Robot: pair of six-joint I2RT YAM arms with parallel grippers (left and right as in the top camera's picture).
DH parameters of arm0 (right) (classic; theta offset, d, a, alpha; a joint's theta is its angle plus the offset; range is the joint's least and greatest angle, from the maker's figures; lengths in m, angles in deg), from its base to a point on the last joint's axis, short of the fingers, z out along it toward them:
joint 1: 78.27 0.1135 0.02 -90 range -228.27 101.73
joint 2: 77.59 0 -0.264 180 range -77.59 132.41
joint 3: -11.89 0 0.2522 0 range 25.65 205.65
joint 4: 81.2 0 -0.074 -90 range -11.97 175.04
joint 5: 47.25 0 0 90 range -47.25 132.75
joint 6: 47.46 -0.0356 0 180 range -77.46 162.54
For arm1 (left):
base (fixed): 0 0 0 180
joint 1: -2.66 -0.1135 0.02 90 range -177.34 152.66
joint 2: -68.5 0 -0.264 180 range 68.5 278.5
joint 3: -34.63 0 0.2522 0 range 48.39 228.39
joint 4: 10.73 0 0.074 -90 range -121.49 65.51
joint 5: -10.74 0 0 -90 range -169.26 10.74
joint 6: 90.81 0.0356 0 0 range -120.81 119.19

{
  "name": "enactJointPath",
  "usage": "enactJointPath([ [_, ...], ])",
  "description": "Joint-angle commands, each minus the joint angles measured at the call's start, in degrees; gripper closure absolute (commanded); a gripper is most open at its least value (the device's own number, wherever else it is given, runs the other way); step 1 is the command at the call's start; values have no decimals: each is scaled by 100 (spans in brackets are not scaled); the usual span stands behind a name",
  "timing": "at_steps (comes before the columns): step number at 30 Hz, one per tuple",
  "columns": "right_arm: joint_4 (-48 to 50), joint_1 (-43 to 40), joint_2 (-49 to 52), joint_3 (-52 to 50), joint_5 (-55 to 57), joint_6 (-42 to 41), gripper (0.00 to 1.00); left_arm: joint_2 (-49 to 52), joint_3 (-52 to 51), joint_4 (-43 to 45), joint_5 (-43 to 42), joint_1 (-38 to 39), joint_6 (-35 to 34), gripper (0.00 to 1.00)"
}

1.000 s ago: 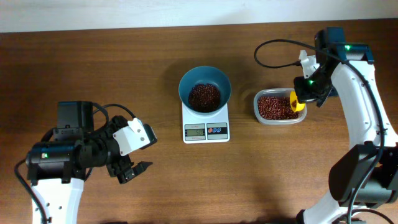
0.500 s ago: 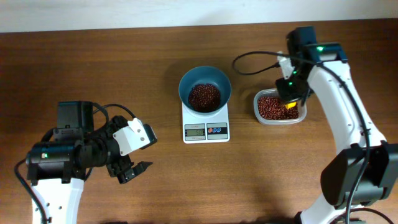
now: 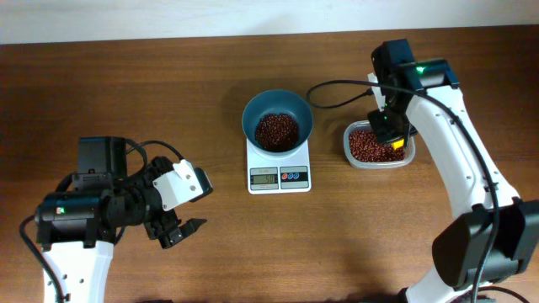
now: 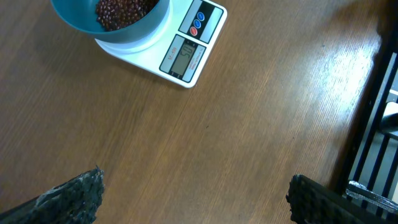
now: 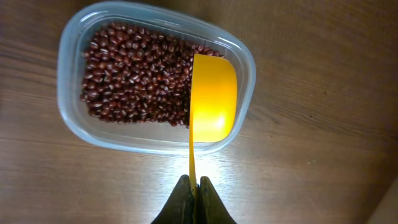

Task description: Scoop item into bowl and weigh 50g on scale

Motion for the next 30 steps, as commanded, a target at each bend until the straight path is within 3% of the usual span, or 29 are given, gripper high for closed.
enactJointPath([
  [1,9,15,-389,494,-345,-199,96,-55,116,-13,-20,-35,92,2],
  [7,-4,-28,-822,1384,-409,-605,96,-55,116,-13,-20,-35,92,2],
  [11,-402,-472,-1180,1401,-490,-1488,96,-55,116,-13,-17,-35,92,2],
  [15,-564,-944,-1659,1401,-1250,-1912,96,-55,116,-13,-17,-35,92,2],
  [20,-1143,-1491,-2385,1386,-925,-2573,96,-55,116,-13,-20,-35,92,2],
  [25,-1217,-1740,-2898,914,-673,-3047,96,-55,116,-13,-20,-35,92,2],
  [30,-798,-1910,-3639,-533,-540,-3480,96,-55,116,-13,-17,-35,92,2],
])
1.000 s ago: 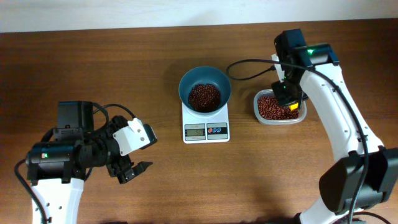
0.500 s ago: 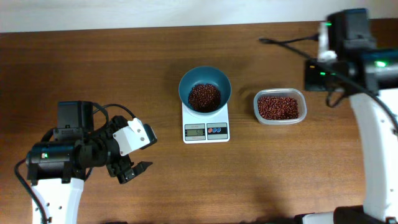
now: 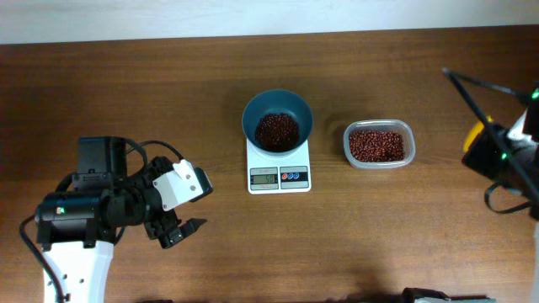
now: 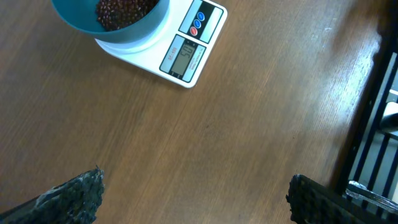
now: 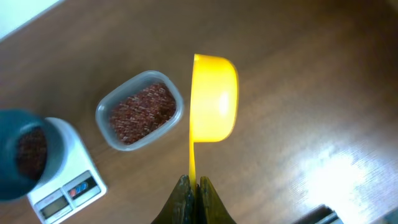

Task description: Scoop item into bowl and weigh 50g on scale

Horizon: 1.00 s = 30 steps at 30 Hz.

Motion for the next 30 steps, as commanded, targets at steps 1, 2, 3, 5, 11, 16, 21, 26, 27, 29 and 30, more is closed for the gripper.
enactJointPath([
  [1,389,-138,-503,-1106,166,-511,96,-55,116,-11,-20,-35,92,2],
  [2,610,-179,-750,-1504,160,-671,96,-55,116,-13,-17,-35,92,1],
  [3,833,-229,-986,-1873,160,-881,96,-55,116,-13,-20,-35,92,2],
  [5,1309,-321,-1419,-2535,157,-1231,96,-55,116,-13,-20,-35,92,2],
  [11,2697,-575,-2334,-4404,-291,-1602,96,-55,116,-13,-20,-35,92,2],
  [16,3397,-831,-2363,-5388,-669,-1794,96,-55,116,-13,-17,-35,92,2],
  [21,3947,-1353,-2433,-5847,-970,-1794,96,-55,116,-13,-20,-35,92,2],
  [26,4607,-2164,-2433,-6426,-1875,-1685,96,-55,116,-11,-20,-35,92,1],
  [27,4955,-2334,-2430,-6627,-2267,-1478,96,-55,116,-13,-17,-35,92,2],
  [29,5694,-2586,-2430,-7010,-2859,-1425,96,-55,116,-13,-20,-35,92,2],
  [30,6052,-2686,-2430,-7213,-3056,-1429,96,-55,116,-13,-20,-35,92,2],
])
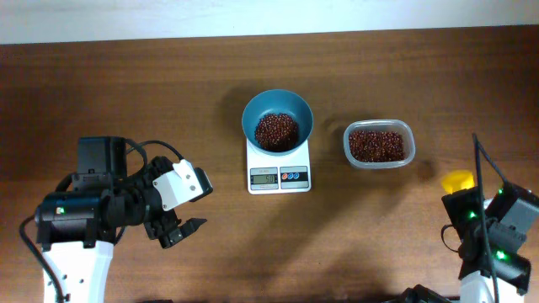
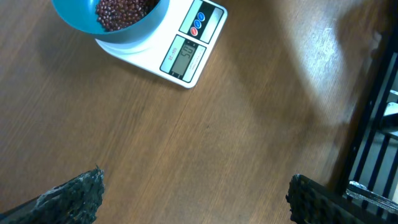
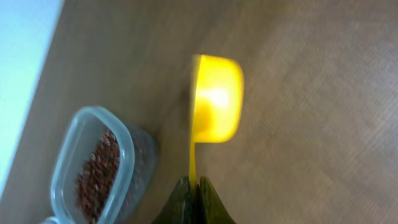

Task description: Scoop item into bowl and weigh 50g on scale

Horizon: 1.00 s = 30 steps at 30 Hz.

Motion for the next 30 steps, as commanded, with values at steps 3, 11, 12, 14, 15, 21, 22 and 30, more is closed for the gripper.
enactJointPath([
  [3,1250,-433,-39,-944,-1445,177,96,-55,114,-11,-22,-35,92,2],
  [11,1405,-431,-39,-1526,-1034,260,87,-55,114,-11,-20,-35,92,2],
  [12,1386,-431,-39,-1526,-992,260,78,-55,114,-11,-20,-35,92,2],
  [14,1259,-431,-39,-1526,-841,260,69,-55,114,-11,-22,-35,92,2],
  [15,1174,-431,-39,-1526,-745,260,69,-55,114,-11,-22,-35,92,2],
  [21,922,-431,-39,-1526,-501,264,40,-55,114,-11,-22,-35,92,2],
  [22,925,-431,-39,-1526,-498,264,29,-55,114,-11,-20,-35,92,1],
  [30,345,-431,-39,-1182,614,332,2,-55,114,-11,-22,-35,92,2],
])
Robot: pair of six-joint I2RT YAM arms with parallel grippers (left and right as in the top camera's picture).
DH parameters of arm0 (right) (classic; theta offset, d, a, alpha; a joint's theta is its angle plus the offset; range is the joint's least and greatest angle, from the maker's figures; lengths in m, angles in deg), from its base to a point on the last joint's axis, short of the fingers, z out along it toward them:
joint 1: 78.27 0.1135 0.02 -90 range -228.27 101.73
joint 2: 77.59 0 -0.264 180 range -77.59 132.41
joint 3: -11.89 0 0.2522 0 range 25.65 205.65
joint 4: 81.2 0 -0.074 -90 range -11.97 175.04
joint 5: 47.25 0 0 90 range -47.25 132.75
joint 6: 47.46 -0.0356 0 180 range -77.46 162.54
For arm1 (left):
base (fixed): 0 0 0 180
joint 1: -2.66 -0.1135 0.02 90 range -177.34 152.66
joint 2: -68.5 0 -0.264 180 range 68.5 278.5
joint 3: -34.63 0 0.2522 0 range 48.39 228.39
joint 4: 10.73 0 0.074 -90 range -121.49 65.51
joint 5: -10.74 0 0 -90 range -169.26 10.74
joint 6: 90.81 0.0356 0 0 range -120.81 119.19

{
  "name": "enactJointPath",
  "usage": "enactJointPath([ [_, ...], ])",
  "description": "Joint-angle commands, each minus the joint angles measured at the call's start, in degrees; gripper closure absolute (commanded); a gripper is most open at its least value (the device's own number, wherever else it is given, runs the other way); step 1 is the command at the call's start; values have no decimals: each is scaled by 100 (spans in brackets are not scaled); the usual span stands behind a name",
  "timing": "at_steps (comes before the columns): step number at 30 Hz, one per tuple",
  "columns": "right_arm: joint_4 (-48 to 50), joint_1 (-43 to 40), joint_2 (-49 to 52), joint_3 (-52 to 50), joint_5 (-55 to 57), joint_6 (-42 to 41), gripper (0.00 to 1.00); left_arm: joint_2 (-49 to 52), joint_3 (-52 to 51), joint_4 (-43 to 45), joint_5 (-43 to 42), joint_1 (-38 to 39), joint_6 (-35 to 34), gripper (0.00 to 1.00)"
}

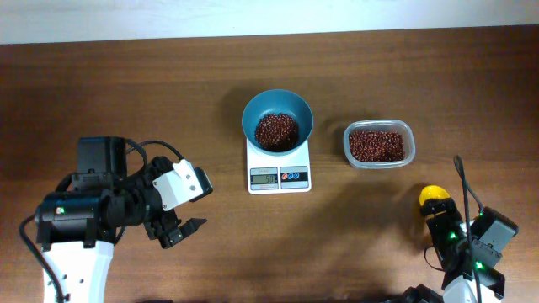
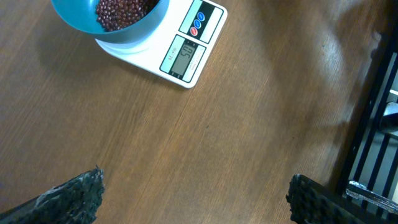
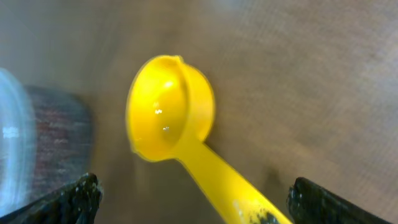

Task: Scoop item into bowl and weigh 50g on scale
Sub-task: 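Set the yellow scoop on the table and open the right gripper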

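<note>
The blue bowl (image 1: 278, 119) holding red beans stands on the white scale (image 1: 279, 168), whose display (image 2: 183, 60) is lit. A clear tub of red beans (image 1: 379, 144) is to its right. The yellow scoop (image 3: 171, 113) lies empty on the table at the front right (image 1: 434, 196). My right gripper (image 3: 193, 200) stands open with the scoop's handle between its fingers, untouched. My left gripper (image 2: 193, 199) is open over bare wood at the front left, nothing between its fingers.
The brown wooden table (image 1: 168, 93) carries everything. A black rack (image 2: 379, 124) shows past the table's edge in the left wrist view. The right arm's body (image 1: 467, 248) sits at the table's front right corner.
My right gripper has let go of the yellow scoop and now stands open around its handle. The scoop lies on the table, slightly further left and lower. The left arm has not moved.
My right gripper held the empty scoop over the bean tub, shut on its handle. Then it held the scoop far right of the tub, then near the table's front right. Now the scoop lies there and the gripper is open. The left arm stayed still throughout.
</note>
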Motion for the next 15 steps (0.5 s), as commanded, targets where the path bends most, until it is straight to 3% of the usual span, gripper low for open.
enactJointPath([
  [1,-299,-22,-28,343,1060,103,1,-55,111,-13,-20,-35,92,2],
  [8,-981,-13,42,629,1749,105,1,-55,111,-11,-20,-35,92,2],
  [15,-498,745,1080,682,1528,63,1,-55,111,-13,-17,-35,92,2],
])
